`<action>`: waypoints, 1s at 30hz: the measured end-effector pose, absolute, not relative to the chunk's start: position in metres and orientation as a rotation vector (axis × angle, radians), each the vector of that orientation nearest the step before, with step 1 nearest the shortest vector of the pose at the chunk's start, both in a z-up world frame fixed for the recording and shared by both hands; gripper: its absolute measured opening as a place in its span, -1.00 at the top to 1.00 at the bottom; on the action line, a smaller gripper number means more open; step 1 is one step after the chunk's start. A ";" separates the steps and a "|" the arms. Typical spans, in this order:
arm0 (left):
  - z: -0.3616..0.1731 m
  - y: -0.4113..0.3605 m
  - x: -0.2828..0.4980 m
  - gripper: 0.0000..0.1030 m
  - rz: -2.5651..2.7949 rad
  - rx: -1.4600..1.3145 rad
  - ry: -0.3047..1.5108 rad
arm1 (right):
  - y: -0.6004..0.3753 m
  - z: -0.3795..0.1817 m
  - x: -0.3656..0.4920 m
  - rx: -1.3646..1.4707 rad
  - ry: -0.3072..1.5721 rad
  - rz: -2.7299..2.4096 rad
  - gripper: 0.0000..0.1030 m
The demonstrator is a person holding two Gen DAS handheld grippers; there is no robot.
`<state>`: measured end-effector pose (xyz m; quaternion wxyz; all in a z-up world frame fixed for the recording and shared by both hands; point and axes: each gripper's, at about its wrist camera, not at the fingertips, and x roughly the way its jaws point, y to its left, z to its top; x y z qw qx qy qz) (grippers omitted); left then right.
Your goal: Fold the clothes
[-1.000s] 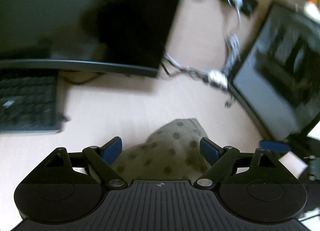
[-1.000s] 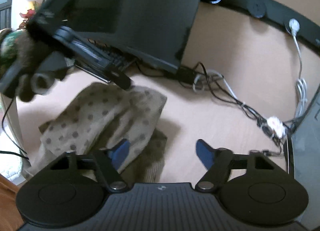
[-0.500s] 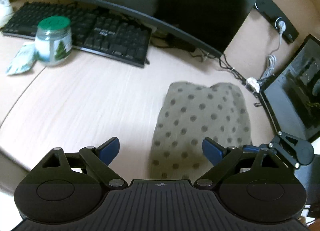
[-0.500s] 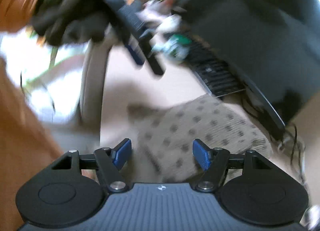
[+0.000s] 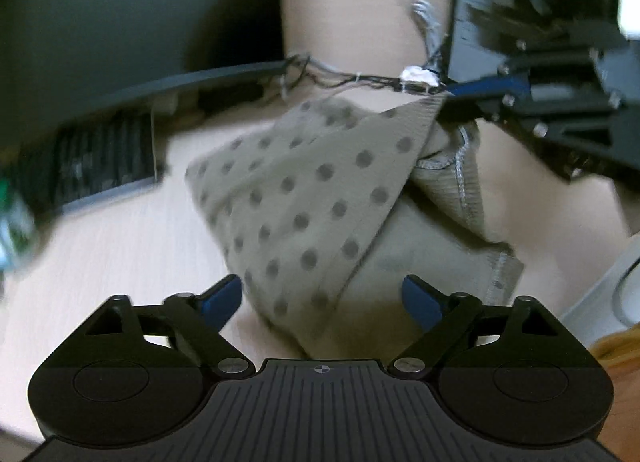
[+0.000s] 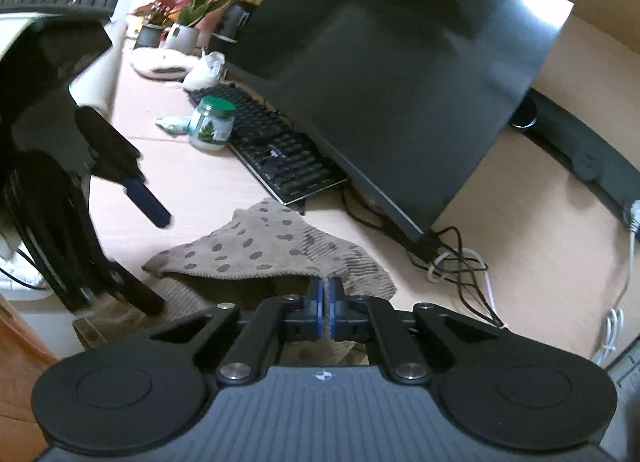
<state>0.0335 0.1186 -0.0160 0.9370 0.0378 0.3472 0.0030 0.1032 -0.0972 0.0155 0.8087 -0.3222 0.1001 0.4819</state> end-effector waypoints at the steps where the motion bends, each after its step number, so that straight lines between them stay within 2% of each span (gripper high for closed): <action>1: -0.017 0.115 0.036 -0.08 0.017 0.121 0.700 | -0.099 0.013 0.102 -0.688 0.225 1.035 0.94; 3: -0.016 0.115 0.041 0.36 0.012 0.133 0.697 | -0.101 0.008 0.100 -0.687 0.248 1.043 0.92; 4: -0.013 0.117 0.040 0.66 0.013 0.121 0.688 | -0.103 0.005 0.098 -0.686 0.259 1.047 0.81; 5: -0.008 0.118 0.039 0.84 0.020 0.118 0.675 | -0.104 0.001 0.097 -0.685 0.277 1.054 0.51; 6: -0.003 0.119 0.038 0.87 0.030 0.111 0.659 | -0.106 -0.007 0.094 -0.684 0.308 1.063 0.30; 7: 0.002 0.123 0.036 0.87 0.038 0.095 0.642 | -0.109 -0.014 0.090 -0.683 0.329 1.070 -0.03; 8: 0.007 0.126 0.036 0.88 0.042 0.074 0.629 | -0.110 -0.021 0.086 -0.681 0.336 1.076 -0.15; 10: 0.015 0.131 0.037 0.92 0.053 0.045 0.614 | -0.108 -0.030 0.080 -0.658 0.357 1.087 -0.23; 11: 0.017 0.132 0.040 0.93 0.060 0.040 0.610 | -0.105 -0.033 0.079 -0.641 0.361 1.084 -0.40; 13: 0.020 0.133 0.042 0.93 0.069 0.025 0.603 | -0.097 -0.038 0.080 -0.599 0.346 1.054 -0.59; 14: 0.023 0.132 0.041 0.94 0.071 0.015 0.599 | -0.090 -0.041 0.082 -0.581 0.339 1.032 -0.61; 16: 0.029 0.130 0.039 0.94 0.072 0.003 0.584 | -0.075 -0.046 0.091 -0.559 0.320 0.962 -0.58; 18: 0.037 0.128 0.035 0.95 0.072 0.017 0.568 | -0.065 -0.046 0.100 -0.543 0.290 0.889 0.10; 19: 0.039 0.128 0.033 0.95 0.069 0.022 0.566 | -0.067 -0.040 0.103 -0.545 0.253 0.851 0.83; 26: 0.028 0.112 0.020 0.95 -0.072 -0.032 0.633 | -0.108 0.000 0.102 -0.620 0.059 0.810 0.86; 28: 0.014 0.106 0.019 0.95 -0.106 -0.047 0.684 | -0.114 -0.014 0.096 -0.707 0.099 0.821 0.86; 30: 0.000 0.104 0.019 0.94 -0.141 -0.081 0.742 | -0.120 -0.038 0.097 -0.783 0.220 0.845 0.84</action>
